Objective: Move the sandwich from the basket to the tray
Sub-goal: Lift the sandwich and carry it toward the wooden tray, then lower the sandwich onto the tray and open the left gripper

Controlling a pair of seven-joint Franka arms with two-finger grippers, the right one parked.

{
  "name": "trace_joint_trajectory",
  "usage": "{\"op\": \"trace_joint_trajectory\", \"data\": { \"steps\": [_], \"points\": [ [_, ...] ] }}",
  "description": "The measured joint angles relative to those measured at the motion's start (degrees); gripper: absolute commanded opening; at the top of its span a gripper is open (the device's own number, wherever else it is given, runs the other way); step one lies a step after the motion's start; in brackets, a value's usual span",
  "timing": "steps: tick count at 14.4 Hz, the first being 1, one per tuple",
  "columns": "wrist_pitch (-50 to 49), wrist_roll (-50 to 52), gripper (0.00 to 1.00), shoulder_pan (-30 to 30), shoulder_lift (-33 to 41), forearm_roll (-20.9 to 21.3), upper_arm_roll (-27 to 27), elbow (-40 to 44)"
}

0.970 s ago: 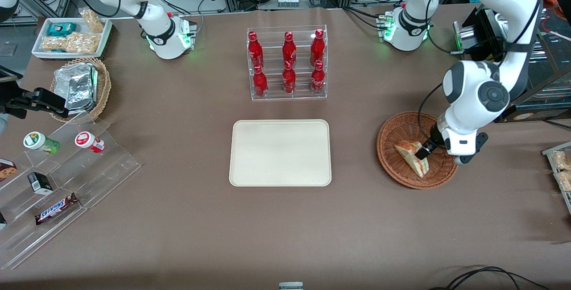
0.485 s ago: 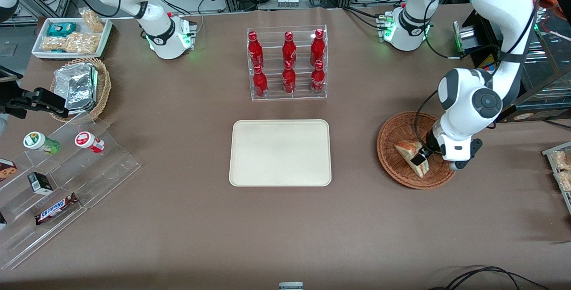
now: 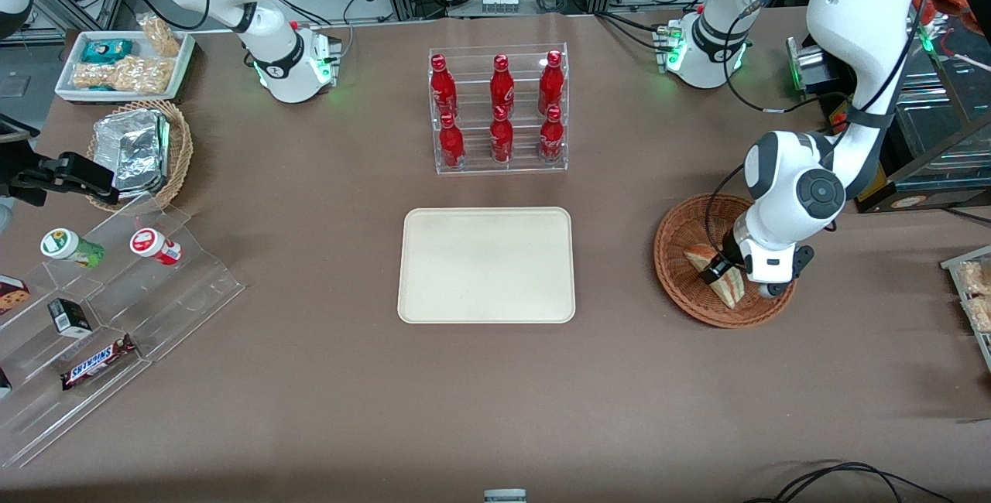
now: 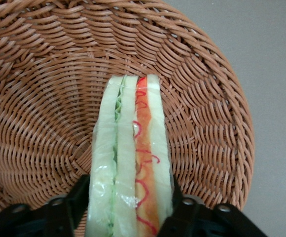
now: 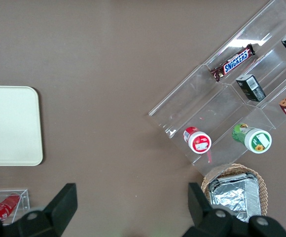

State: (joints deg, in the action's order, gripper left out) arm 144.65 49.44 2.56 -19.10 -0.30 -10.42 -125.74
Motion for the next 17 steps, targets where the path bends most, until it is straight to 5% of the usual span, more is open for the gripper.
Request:
{"op": "trace_joint_trajectory", "data": {
  "steps": [4,8,12,17],
  "points": [
    [-1.9,-0.4,0.06,0.0,2.2,0.1,0.0,0.6],
    [-14.9,-4.1,0.06,-3.3,7.7,0.1,-1.1,5.9],
    [-19.2,-4.3,0.06,-18.4,7.7,2.6,-2.1,11.5],
    [-18.9,-1.8,0.08,-35.1,-6.5,3.8,-2.3,23.4]
  ]
}}
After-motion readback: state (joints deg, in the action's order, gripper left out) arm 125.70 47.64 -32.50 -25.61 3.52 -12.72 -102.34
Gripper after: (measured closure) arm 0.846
